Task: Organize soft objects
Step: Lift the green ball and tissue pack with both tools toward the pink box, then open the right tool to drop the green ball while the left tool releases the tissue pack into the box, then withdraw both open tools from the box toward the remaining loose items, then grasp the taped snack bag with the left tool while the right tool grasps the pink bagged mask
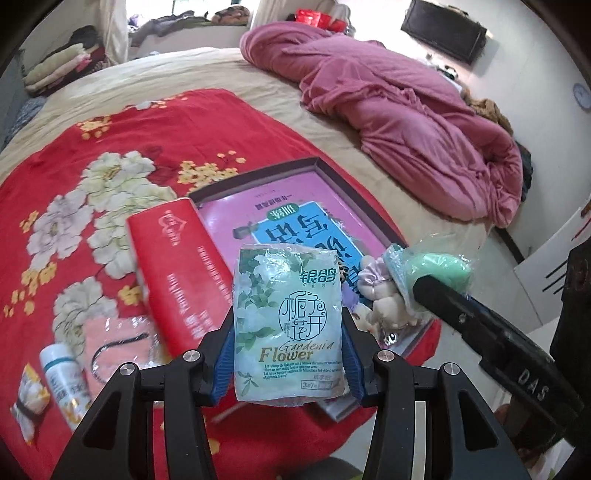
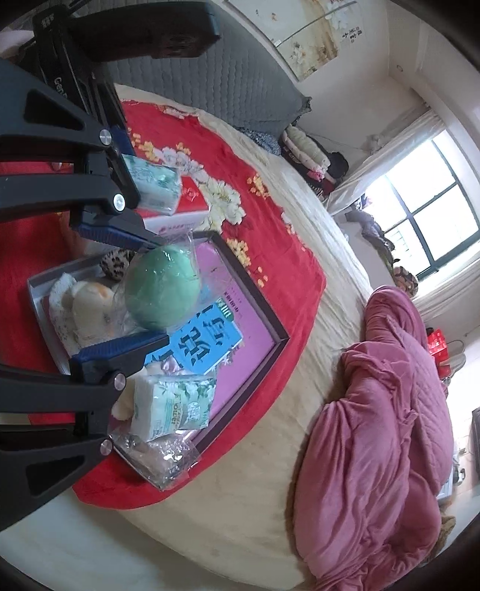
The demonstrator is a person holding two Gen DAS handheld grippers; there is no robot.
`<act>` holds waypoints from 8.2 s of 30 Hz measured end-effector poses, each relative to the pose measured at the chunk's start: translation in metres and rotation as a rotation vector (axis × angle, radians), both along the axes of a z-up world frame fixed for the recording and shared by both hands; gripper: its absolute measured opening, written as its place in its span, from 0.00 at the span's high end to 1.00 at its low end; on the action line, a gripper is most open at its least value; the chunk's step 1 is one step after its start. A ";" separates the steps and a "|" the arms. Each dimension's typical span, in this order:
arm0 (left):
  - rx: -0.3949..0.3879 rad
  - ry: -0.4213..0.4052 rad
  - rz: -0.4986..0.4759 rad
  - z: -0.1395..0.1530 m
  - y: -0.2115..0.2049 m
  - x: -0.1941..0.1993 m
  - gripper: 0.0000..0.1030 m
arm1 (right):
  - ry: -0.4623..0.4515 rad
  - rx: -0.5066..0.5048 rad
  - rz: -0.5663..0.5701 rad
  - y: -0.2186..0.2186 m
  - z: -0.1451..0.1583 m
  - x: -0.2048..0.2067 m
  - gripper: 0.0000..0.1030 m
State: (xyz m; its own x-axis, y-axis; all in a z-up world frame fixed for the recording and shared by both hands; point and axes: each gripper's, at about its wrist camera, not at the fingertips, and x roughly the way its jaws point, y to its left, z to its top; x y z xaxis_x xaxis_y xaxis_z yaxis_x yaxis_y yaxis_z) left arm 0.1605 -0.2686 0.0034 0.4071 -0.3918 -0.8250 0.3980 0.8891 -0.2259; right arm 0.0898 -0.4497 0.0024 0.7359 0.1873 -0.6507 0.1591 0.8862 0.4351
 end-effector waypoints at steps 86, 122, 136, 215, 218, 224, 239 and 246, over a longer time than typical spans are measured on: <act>-0.002 -0.043 -0.006 0.017 0.017 -0.009 0.26 | 0.029 -0.170 -0.077 0.008 0.019 -0.018 0.31; -0.047 -0.100 0.175 0.056 0.155 -0.070 0.25 | -0.023 -0.346 0.026 0.093 0.074 -0.030 0.30; -0.056 -0.124 0.320 0.071 0.247 -0.095 0.25 | -0.073 -0.369 0.149 0.159 0.088 -0.030 0.30; 0.099 0.084 0.333 -0.108 0.337 -0.007 0.19 | 0.172 -0.767 0.621 0.319 -0.099 0.067 0.30; 0.098 0.081 0.318 -0.112 0.334 -0.007 0.19 | 0.181 -0.735 0.627 0.319 -0.098 0.074 0.32; 0.097 0.074 0.300 -0.116 0.328 -0.007 0.19 | 0.197 -0.687 0.629 0.316 -0.098 0.082 0.41; 0.131 0.052 0.306 -0.114 0.318 -0.011 0.44 | 0.162 -0.519 0.574 0.302 -0.078 0.077 0.66; 0.015 0.038 0.343 -0.106 0.328 -0.016 0.63 | 0.112 -0.402 0.522 0.285 -0.054 0.073 0.70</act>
